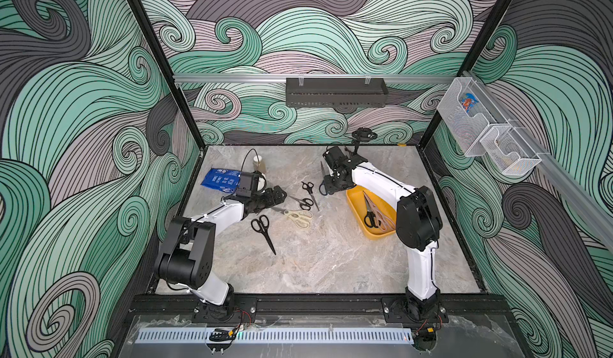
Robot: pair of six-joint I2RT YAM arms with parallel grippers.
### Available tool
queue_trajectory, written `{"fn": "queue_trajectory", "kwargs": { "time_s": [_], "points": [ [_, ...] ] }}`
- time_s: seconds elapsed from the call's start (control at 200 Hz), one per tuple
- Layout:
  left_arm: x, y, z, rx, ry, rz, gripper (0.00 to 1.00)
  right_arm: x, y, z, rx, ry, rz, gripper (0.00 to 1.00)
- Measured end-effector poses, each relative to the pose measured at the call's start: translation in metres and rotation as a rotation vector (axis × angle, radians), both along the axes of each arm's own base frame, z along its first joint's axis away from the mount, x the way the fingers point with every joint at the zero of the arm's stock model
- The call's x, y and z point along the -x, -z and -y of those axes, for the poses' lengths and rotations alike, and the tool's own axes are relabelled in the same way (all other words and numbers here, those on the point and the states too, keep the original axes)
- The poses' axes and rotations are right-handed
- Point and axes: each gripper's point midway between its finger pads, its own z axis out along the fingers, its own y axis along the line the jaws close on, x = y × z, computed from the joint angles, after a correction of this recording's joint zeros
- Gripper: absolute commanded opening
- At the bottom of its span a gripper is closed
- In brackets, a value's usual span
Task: Put the scissors into the storage box
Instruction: Pick up the scissors from the center of the board, then place the scissors in the storage box.
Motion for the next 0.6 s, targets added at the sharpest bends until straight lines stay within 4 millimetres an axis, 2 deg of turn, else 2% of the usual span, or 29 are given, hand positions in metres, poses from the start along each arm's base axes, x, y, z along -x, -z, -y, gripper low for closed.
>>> {"fn": "queue_trajectory", "kwargs": {
  "time_s": [0.175,0.24,0.345,0.48,0.6],
  "points": [
    [0.0,0.0,0.0,0.0,0.0,0.0,0.99,0.008,-0.032,0.014,-0.009,-0.008,0.056,0.0],
    [0.0,0.0,0.0,0.0,0.0,0.0,0.99,0.014,-0.045,0.028,-0.015,0.007,0.077,0.0],
    [0.0,0.0,0.0,-0.001,-0.001,0.0,0.99,0.024,-0.058,0.063,-0.004,0.05,0.101,0.0],
    [0.0,0.001,0.0,-0.001,-0.001,-0.002,0.99,0.044,-0.051,0.115,0.061,0.114,0.083,0.0],
    [0.0,0.005,0.0,-0.003,-0.001,-0.014,0.98,0.066,-0.032,0.147,0.112,0.153,0.031,0.0]
  ]
}}
